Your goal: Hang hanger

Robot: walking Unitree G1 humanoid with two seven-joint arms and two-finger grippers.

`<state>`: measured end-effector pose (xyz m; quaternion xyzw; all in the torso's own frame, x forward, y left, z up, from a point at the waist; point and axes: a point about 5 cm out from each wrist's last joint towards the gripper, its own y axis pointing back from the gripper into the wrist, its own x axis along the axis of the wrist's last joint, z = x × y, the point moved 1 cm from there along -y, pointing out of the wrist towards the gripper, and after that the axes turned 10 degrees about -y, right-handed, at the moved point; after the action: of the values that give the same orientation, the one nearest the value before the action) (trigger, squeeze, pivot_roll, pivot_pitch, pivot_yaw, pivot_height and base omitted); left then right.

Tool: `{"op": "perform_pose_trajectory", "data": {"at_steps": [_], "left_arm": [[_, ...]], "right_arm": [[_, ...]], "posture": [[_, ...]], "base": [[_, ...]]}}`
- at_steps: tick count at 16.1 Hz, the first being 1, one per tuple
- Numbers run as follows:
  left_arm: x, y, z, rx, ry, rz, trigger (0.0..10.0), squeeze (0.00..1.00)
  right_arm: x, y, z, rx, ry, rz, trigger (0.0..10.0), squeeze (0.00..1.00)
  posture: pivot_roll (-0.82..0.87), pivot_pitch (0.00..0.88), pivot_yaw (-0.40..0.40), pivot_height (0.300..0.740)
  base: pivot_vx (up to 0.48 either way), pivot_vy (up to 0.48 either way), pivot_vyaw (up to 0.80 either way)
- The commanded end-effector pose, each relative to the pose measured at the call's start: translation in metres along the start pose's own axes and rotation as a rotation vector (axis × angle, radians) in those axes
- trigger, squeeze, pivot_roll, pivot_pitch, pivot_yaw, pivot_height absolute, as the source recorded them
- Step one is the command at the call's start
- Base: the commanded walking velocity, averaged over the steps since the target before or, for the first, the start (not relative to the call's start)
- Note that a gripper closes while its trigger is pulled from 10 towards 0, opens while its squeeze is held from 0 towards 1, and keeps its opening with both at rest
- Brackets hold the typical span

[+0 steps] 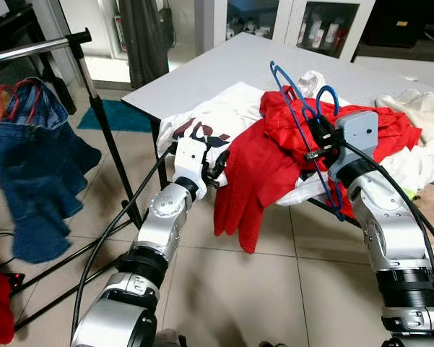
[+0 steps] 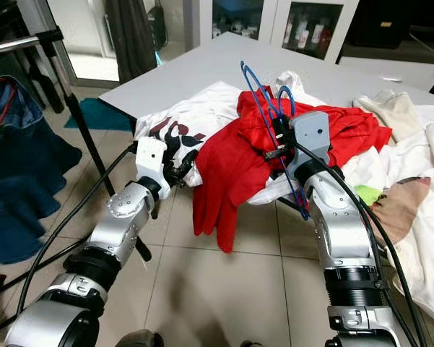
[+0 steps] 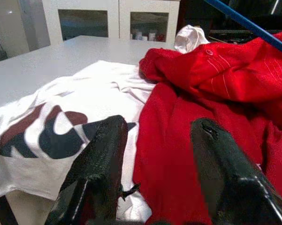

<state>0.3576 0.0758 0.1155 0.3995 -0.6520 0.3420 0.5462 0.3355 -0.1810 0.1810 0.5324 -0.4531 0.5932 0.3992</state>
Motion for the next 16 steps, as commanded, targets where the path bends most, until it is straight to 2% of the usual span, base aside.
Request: {"op": "perform_pose_trajectory", "data": {"at_steps": [1,5,10,16], "left_arm": [[0.005,-0.004,0.0,0.002,-0.01,0.007,10.0,0.0],[0.004,-0.003,-0.002,0.007,-0.011,0.005,10.0,0.0],[0.004,-0.004,-0.001,0.009,-0.009,0.005,10.0,0.0],[0.004,-0.005,-0.001,0.012,-0.006,0.005,10.0,0.0]], "right_arm": [[0.001,0.001,0.002,-0.001,0.004,0.0,10.0,0.0],[-0.005,0.003,-0.009,0.072,0.015,-0.029,10.0,0.0],[-0.005,0.002,-0.009,0.079,0.017,-0.033,10.0,0.0],[-0.004,0.003,-0.008,0.085,0.024,-0.037,10.0,0.0]], "posture": [[0.07,0.0,0.012,0.74],[0.07,0.0,0.012,0.74],[0.07,0.0,0.011,0.74],[0.06,0.0,0.008,0.74]], "base": [[0.0,0.0,0.0],[0.0,0.0,0.0],[0.0,0.0,0.0],[0.323,0.0,0.0]]}}
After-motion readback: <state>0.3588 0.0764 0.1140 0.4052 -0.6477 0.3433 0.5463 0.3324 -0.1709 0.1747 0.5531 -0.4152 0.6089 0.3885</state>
